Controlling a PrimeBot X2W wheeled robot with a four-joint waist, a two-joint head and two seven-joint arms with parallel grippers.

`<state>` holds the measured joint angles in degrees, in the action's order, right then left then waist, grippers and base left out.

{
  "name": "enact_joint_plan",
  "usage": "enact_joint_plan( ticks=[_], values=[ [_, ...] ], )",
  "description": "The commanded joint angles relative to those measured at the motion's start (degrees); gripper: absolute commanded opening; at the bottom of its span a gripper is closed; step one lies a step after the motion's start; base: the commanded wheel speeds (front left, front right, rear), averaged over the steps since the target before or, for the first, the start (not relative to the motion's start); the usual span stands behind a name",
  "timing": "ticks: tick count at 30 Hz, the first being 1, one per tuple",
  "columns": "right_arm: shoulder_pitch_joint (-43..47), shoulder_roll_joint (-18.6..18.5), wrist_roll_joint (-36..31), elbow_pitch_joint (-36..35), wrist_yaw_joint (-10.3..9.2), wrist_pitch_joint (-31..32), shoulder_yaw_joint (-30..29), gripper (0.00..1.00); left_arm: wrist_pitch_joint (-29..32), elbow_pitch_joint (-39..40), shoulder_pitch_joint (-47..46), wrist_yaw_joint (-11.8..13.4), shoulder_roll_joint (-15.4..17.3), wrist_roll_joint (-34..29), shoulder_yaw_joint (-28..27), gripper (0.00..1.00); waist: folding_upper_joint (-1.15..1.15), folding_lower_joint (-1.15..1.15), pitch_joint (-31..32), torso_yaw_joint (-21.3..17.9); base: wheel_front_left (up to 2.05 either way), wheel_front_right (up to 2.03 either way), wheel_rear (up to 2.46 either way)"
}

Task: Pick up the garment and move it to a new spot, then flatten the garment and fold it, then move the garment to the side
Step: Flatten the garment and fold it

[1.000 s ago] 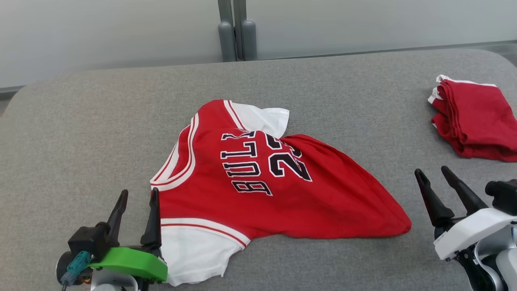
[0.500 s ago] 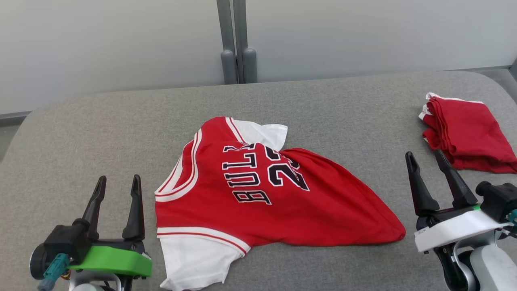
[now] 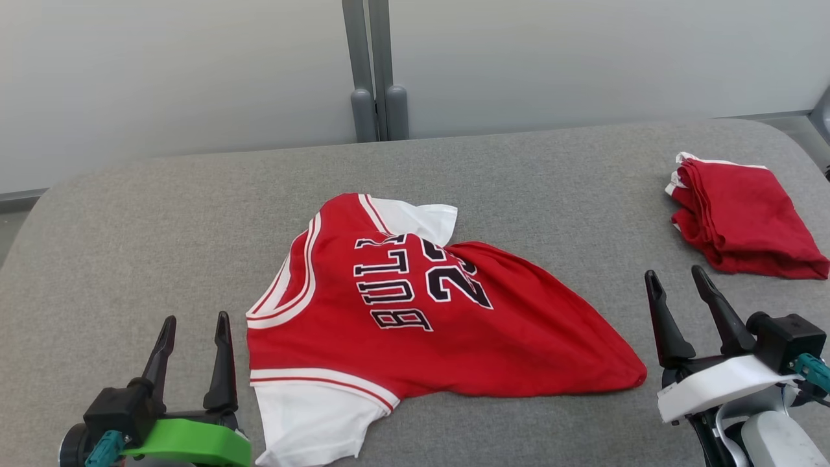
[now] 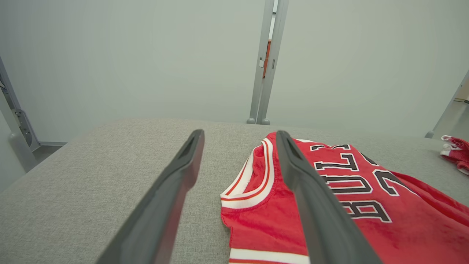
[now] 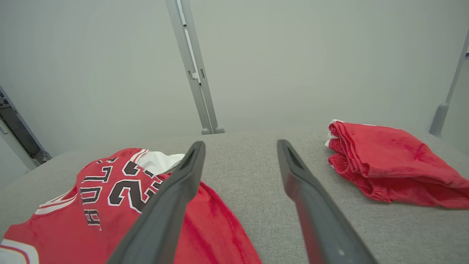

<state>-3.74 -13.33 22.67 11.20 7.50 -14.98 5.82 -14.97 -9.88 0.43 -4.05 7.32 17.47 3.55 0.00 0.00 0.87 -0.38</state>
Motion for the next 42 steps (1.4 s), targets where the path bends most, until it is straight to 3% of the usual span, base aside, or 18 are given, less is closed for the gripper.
enact_joint_plan(
  ticks=[1,14,21,28,35,42],
  values=[
    [-0.36,-0.23,-0.41,-0.07,-0.03,-0.23,-0.12,1.00,-0.25,-0.05,0.05,-0.31,-0.13,-0.46,-0.61,1.00,0.00,0.00,0.06,-0.04,0.00,0.00,0.00],
    [-0.88,-1.92,-0.91,-0.05,-0.03,-0.25,-0.22,1.00,-0.22,-2.04,-0.05,-1.99,-1.32,-1.00,-2.09,1.00,0.00,0.00,0.32,0.29,0.00,0.00,0.00],
    [0.29,-4.71,0.61,0.55,-0.03,2.43,0.68,1.00,2.12,-1.75,0.93,-2.47,0.45,-0.22,-0.99,1.00,0.00,0.00,0.49,0.30,0.00,0.00,0.00],
    [2.90,-6.06,4.28,3.61,-0.05,14.07,0.76,1.00,16.44,1.98,4.50,-2.11,2.41,3.01,-0.21,1.00,0.00,0.00,0.13,0.95,0.00,0.00,0.00],
    [3.39,-3.97,6.73,7.12,-0.04,21.03,1.02,1.00,30.46,2.70,7.80,-2.44,3.37,6.88,2.34,1.00,0.00,0.00,-0.91,1.45,0.00,0.00,0.00],
    [0.39,-2.20,8.21,11.27,-0.03,22.21,2.27,1.00,35.15,0.92,7.08,-2.87,3.31,9.58,4.74,1.00,0.00,0.00,-2.80,1.55,0.00,0.00,0.00]
  ],
)
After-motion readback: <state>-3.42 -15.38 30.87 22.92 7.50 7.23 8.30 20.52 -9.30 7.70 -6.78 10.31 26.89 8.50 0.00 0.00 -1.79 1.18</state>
